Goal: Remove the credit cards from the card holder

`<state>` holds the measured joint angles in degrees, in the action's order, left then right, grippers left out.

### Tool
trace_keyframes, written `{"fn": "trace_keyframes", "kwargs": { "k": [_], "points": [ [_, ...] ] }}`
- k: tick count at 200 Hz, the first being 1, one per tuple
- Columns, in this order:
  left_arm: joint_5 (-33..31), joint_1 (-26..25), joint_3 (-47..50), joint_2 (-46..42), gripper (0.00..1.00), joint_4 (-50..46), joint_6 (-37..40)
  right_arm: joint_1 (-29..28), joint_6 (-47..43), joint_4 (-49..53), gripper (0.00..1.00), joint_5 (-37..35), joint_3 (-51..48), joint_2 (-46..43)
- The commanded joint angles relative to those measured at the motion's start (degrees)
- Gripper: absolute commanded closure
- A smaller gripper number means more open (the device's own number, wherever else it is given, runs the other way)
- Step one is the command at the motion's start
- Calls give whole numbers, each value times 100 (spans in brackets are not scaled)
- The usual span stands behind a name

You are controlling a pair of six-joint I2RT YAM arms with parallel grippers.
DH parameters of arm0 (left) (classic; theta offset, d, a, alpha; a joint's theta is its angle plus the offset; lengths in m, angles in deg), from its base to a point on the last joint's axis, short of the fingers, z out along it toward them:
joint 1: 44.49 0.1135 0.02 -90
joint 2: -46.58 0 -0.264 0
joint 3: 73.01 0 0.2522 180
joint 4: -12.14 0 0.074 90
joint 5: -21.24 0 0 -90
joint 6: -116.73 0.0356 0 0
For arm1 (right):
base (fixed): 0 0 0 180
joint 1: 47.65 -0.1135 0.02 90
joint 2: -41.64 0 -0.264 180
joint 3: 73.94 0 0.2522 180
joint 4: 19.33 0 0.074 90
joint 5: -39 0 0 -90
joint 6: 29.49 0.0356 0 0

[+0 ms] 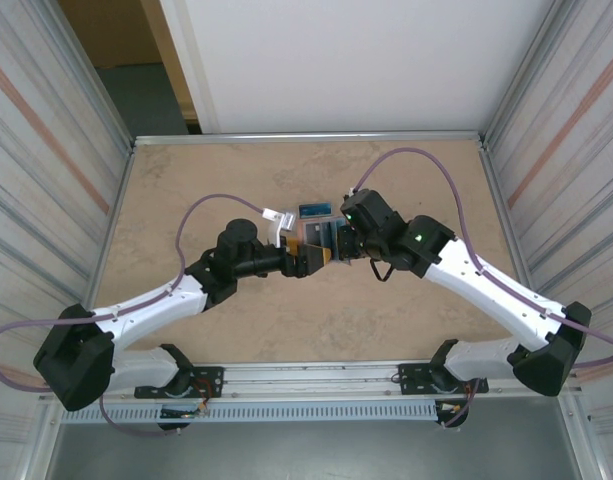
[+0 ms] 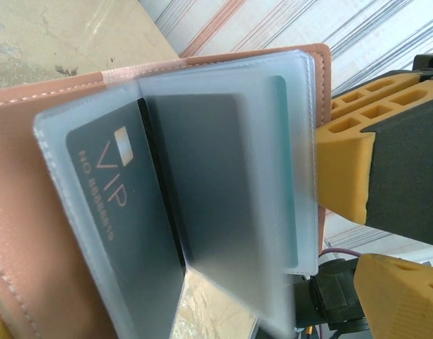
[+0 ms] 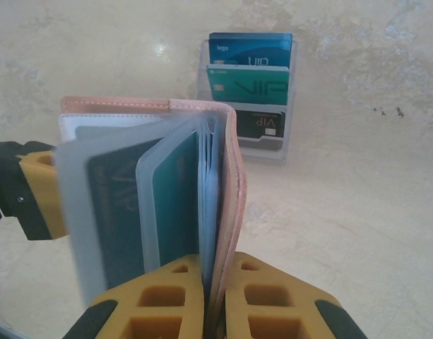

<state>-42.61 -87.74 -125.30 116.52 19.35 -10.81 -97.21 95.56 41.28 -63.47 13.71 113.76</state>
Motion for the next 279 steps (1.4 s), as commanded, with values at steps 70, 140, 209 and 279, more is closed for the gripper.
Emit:
{"fn": "trace_keyframes", "kwargs": {
  "k": [70,140,209,279],
  "points": [
    [83,-92,-184,268,1,115,172,-106,5,68,99,-162,347,161],
    [50,-237,-280,439,1,84,247,-143,73,368,100,-329,814,727],
    [-488,-143,-112,122,36,-157,224,65,33,-93,100,371,287,172],
    [-236,-59,-104,87,100,-95,205,759,2,-1470,77,2297,-875,-776]
  ]
}}
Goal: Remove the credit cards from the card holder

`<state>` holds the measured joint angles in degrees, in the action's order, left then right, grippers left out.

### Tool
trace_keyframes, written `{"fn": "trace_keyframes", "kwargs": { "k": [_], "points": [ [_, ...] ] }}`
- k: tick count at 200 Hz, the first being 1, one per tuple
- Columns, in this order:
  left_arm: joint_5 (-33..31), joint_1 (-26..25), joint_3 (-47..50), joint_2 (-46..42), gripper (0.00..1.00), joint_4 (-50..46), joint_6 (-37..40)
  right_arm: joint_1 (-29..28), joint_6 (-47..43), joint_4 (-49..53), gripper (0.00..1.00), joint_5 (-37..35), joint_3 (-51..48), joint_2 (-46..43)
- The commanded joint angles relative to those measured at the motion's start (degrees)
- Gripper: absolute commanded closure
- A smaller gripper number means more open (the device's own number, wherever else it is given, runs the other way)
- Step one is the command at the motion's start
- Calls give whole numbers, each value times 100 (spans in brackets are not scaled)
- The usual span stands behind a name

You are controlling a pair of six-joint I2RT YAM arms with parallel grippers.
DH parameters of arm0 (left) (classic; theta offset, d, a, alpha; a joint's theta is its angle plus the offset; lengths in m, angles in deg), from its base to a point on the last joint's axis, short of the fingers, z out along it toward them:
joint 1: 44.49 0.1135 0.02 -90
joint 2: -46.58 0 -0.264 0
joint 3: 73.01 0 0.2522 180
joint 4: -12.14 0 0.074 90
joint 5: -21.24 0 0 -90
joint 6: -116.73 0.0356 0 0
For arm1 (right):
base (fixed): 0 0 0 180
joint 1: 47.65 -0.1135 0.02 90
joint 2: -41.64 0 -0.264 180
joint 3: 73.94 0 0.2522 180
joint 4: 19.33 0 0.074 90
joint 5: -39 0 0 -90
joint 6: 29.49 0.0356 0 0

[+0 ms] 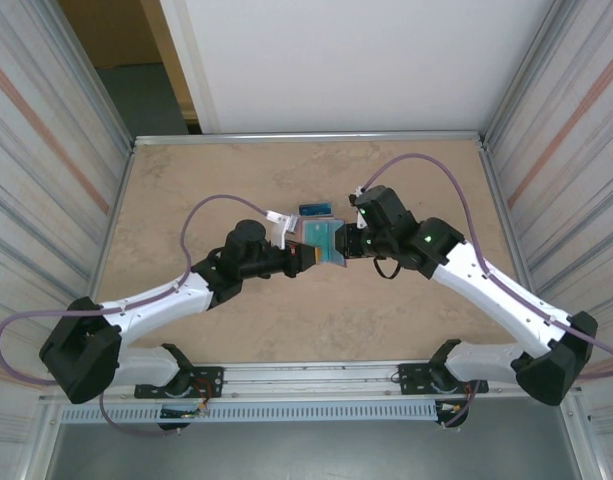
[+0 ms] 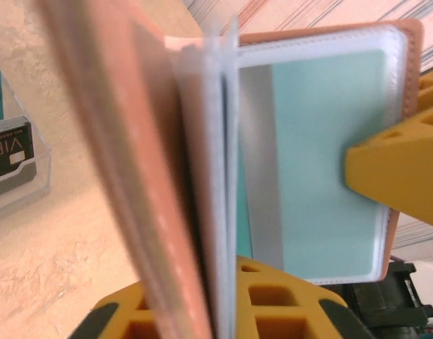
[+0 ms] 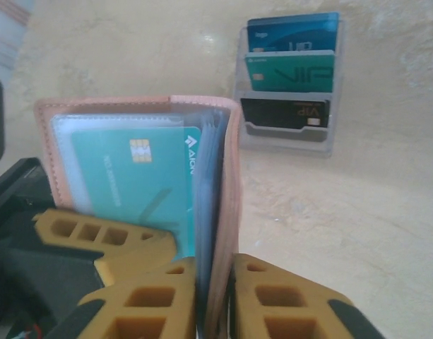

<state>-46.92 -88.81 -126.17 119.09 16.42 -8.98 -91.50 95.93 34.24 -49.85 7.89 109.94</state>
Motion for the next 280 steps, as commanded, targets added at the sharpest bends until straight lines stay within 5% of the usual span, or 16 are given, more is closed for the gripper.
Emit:
{"fn": "trace_keyframes", "kwargs": {
  "k": [1,71,139,189,246,280],
  "points": [
    [204,55,-12,-173,100,212,11,200,-35,-783,77,946,-303,-408],
    [762,222,63,-142,100,900,-427,648,-70,-1343,64,1633,-898,-911],
    [874,274,134,-7,100,1318,-735,872,162,-2151,69,2371,-1333,-1119],
    [945,274,131,100,100,1455,-799,871,258,-2446,58,2492,-1485,-1091],
    [962,283,172,53,100,1553,-835,879,255,-2392,65,2338,-1499,-985],
    [949,287,191,-30,100,1509,-807,879,243,-2490,59,2327,-1573,-1011]
  ]
}}
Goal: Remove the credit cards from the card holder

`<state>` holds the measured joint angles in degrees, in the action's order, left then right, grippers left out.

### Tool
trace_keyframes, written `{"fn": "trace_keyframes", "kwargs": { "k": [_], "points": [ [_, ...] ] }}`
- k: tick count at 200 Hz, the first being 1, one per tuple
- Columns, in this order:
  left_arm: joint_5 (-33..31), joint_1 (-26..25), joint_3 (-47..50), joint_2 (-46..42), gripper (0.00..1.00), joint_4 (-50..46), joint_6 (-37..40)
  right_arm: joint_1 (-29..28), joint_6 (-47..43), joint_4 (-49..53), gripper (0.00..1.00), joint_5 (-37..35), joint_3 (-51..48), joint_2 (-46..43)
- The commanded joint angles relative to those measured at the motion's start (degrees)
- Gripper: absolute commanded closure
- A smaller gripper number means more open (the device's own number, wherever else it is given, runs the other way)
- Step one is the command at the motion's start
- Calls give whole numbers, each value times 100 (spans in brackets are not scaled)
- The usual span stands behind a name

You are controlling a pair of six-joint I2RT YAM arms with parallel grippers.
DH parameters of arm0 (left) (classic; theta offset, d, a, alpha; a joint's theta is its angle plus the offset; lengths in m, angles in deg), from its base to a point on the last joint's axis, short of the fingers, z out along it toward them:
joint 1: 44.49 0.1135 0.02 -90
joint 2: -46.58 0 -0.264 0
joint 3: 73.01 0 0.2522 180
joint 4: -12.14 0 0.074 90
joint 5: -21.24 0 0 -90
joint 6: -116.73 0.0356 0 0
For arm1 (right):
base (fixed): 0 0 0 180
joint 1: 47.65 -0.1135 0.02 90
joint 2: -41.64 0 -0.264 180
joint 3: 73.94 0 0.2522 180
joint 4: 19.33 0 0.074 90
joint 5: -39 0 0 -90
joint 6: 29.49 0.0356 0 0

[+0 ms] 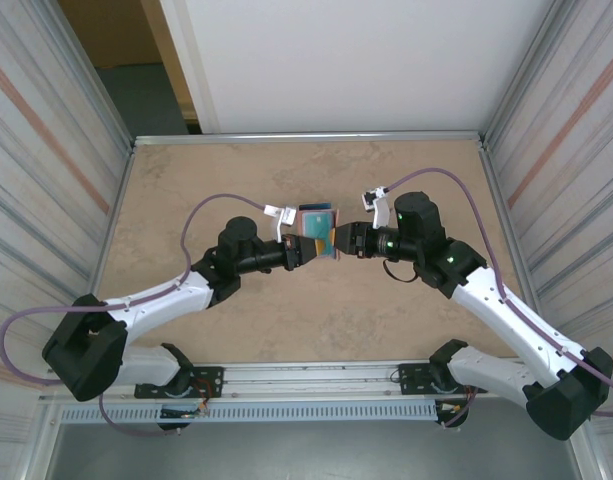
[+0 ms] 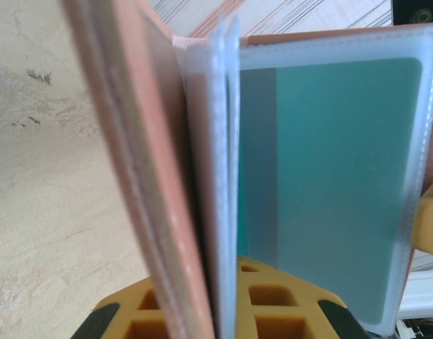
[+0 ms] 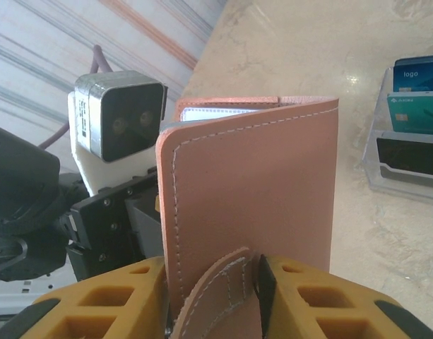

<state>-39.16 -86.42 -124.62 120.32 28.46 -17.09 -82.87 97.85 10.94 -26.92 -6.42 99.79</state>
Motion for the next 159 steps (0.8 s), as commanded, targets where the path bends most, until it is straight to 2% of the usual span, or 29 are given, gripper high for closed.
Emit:
{"fn": "trace_keyframes", "kwargs": {
  "k": [1,16,25,72,93,111,132,159],
  "points": [
    [175,51,38,-155,100,305,4,20,52,-176,58,44,-144,3],
    [169,46,39,-146,100,305,6,19,130,-364,49,197,-198,5],
    [168,45,44,-128,100,326,-3,16,150,-403,48,253,-190,32],
    [186,45,50,-172,100,393,-47,17,124,-183,56,41,-155,58],
    [182,40,36,-218,100,338,-39,-15,62,-4,46,-189,-130,57],
    [168,40,15,-240,100,297,-39,-69,-35,147,43,-375,-86,64],
    [155,40,12,-254,100,279,-36,-223,-214,390,35,-711,61,103],
    [142,43,17,-254,100,287,-66,-487,-471,704,21,-1115,293,236]
  ]
}}
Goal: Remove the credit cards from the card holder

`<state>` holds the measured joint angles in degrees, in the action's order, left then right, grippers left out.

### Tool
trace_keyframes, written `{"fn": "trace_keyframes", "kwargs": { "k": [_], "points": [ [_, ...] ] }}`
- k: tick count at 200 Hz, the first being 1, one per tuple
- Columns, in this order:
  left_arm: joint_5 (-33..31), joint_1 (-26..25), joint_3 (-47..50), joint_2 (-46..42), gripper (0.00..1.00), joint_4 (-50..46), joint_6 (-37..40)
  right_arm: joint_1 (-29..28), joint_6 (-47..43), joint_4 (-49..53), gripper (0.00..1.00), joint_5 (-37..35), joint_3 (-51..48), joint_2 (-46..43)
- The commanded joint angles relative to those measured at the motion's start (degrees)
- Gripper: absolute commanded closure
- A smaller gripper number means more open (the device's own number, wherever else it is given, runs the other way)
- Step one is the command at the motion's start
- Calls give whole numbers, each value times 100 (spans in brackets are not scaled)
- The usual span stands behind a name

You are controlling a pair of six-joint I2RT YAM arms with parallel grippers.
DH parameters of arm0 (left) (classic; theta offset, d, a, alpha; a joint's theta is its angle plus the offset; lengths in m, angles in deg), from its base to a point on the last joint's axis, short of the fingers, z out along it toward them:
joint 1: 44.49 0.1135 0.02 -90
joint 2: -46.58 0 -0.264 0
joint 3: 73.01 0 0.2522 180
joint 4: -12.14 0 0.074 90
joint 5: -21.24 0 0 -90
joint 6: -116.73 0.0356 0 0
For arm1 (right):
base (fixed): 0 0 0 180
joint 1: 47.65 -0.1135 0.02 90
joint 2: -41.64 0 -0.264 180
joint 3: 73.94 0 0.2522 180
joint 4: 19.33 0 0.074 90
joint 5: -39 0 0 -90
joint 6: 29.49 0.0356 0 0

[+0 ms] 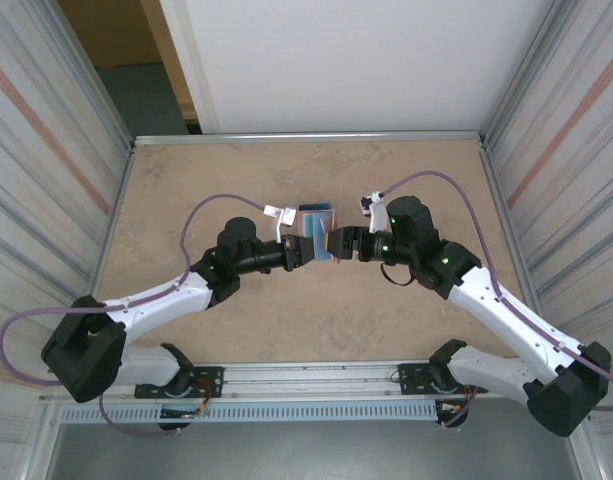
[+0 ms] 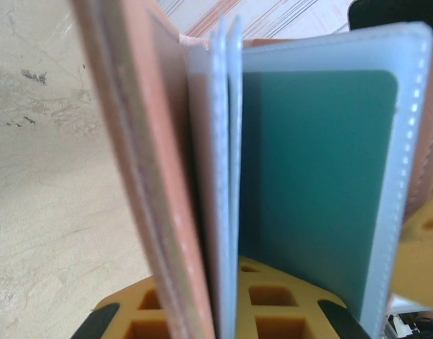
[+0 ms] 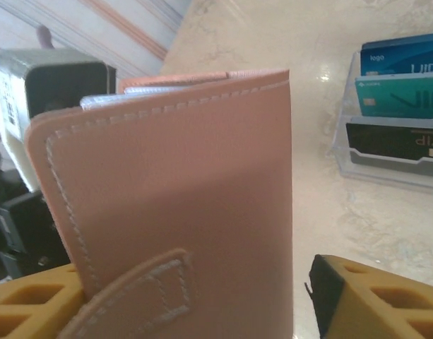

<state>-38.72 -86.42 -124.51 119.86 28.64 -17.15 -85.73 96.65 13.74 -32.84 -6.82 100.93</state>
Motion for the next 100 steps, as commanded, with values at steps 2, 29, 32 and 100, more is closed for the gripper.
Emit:
{"fn": "trace_keyframes", "kwargs": {
  "k": [2,29,32,100],
  "points": [
    [98,44,4,-204,100,270,-59,-213,-364,442,21,-543,343,132],
    [128,39,12,-208,100,311,-93,-372,-441,591,17,-768,468,299],
    [129,40,22,-215,100,318,-87,-381,-457,598,16,-781,473,309],
    [203,44,49,-320,100,305,-95,-399,-456,812,15,-1171,562,459]
  ]
}}
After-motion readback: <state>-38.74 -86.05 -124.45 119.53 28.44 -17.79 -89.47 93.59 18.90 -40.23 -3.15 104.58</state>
